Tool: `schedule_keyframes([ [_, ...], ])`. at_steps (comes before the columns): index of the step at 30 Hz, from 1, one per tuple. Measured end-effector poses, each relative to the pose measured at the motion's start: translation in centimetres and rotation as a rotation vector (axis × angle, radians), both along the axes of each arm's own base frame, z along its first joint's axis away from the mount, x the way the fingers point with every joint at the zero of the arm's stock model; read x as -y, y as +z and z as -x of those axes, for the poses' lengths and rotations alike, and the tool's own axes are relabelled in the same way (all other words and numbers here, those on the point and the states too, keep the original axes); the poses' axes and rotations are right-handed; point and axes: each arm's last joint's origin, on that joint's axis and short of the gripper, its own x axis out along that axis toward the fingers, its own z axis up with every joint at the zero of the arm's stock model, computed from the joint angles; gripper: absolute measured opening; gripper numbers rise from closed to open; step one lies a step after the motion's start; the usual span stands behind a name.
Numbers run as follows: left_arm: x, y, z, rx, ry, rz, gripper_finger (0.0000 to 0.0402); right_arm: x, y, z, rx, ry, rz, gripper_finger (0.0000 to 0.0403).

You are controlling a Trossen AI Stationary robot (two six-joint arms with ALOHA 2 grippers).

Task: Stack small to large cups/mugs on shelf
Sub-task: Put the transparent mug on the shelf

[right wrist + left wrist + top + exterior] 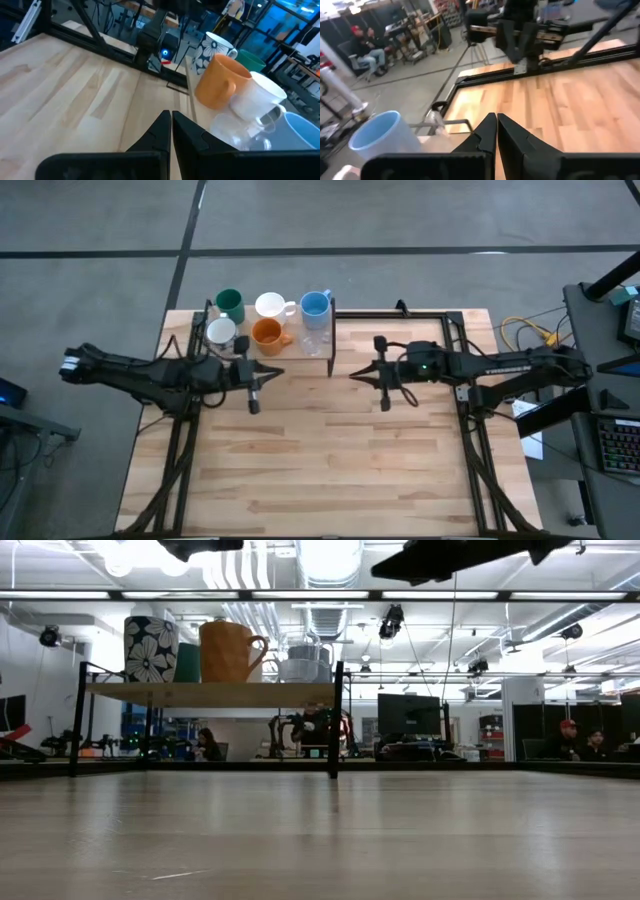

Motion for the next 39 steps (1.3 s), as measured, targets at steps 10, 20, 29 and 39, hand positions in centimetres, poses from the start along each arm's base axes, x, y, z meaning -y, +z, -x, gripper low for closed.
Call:
schedule_keyframes([
  [10, -2.8, 3.5, -3.6, -0.247, 0.134, -0.040, 0.0000, -0.2, -1.2, 1.8, 0.011, 0.031, -0.001, 0.0008],
  [20, -7.1, 4.3, -7.2, -0.484, 0.252, -0.076, 0.0000, -0.2, -2.7, 2.6, 0.003, 0.026, -0.004, 0.0008],
  [29, -10.4, 3.9, -9.1, -0.578, 0.329, -0.068, 0.0000, -0.2, -3.5, 2.9, -0.020, 0.027, -0.001, 0.0008],
  [39, -12.2, 2.2, -9.7, -0.654, 0.384, -0.024, 0.0000, -0.1, -4.3, 3.2, -0.038, 0.022, -0.002, 0.0009],
])
